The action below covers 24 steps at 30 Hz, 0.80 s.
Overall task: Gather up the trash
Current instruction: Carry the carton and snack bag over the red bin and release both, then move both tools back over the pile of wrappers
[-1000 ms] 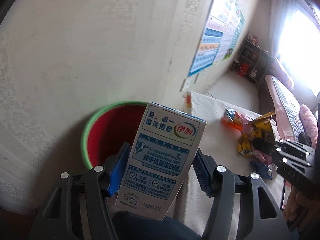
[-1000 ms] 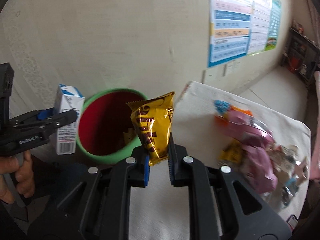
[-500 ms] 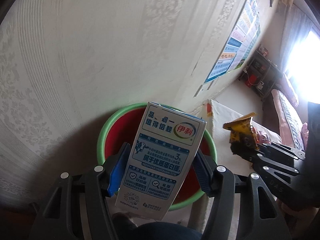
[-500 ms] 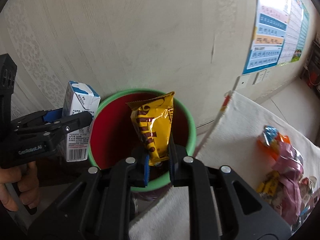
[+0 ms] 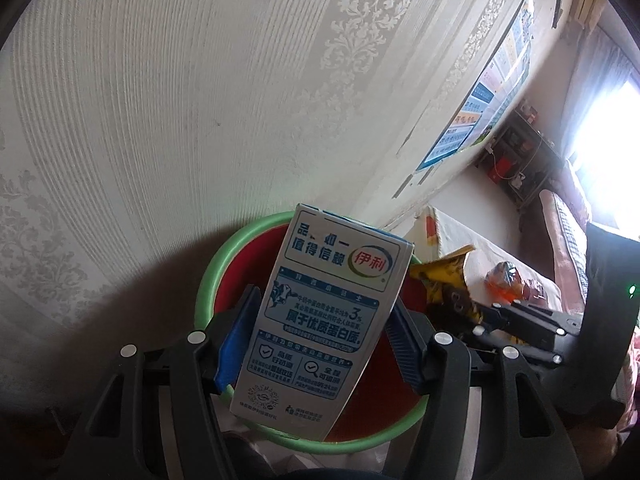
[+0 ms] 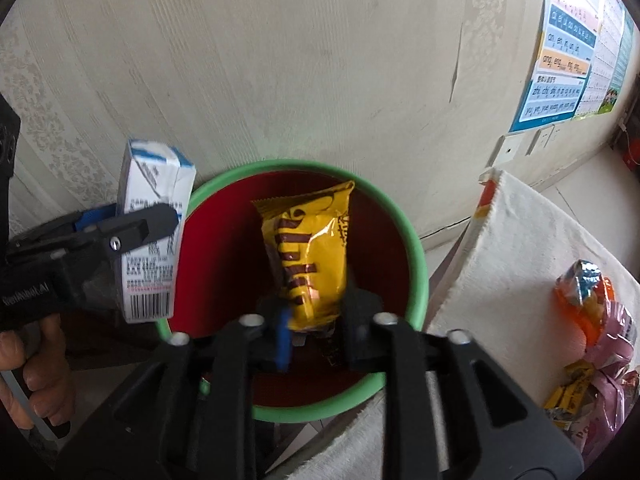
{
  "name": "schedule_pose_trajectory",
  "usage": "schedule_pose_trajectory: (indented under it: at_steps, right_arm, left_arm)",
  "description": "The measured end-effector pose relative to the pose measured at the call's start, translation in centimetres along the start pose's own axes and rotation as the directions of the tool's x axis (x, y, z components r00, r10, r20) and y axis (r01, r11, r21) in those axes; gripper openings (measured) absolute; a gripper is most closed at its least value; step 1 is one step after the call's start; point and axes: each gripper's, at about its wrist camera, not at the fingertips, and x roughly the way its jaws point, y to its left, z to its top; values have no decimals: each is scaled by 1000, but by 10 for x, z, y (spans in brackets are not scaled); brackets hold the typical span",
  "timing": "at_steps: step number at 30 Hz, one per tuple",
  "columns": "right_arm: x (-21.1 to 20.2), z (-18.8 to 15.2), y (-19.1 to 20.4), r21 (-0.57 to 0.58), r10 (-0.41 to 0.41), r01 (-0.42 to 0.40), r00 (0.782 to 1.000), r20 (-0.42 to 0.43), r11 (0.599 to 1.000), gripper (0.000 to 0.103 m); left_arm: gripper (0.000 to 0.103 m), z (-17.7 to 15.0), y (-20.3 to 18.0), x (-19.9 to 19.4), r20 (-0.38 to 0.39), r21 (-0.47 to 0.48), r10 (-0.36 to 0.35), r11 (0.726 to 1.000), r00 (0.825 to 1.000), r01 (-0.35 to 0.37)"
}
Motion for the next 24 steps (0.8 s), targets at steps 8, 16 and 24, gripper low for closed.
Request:
schedule_pose_trajectory:
  at_steps: [8, 16, 24]
  right_arm:
    - [-2, -8, -1, 19, -9, 9, 1000, 9, 1000, 77]
    - [-26, -15, -7, 19, -29, 28, 998, 59, 999, 95]
    - [-49, -33, -25, 68, -61, 56, 996, 72, 996, 98]
  left_arm:
    - [93, 3, 7, -4, 27, -35, -18, 999, 999, 19]
    - [95, -3, 0, -13, 29, -14, -6, 1000, 1000, 6]
    - [95, -12, -22, -20, 19, 20, 60, 998, 998, -60]
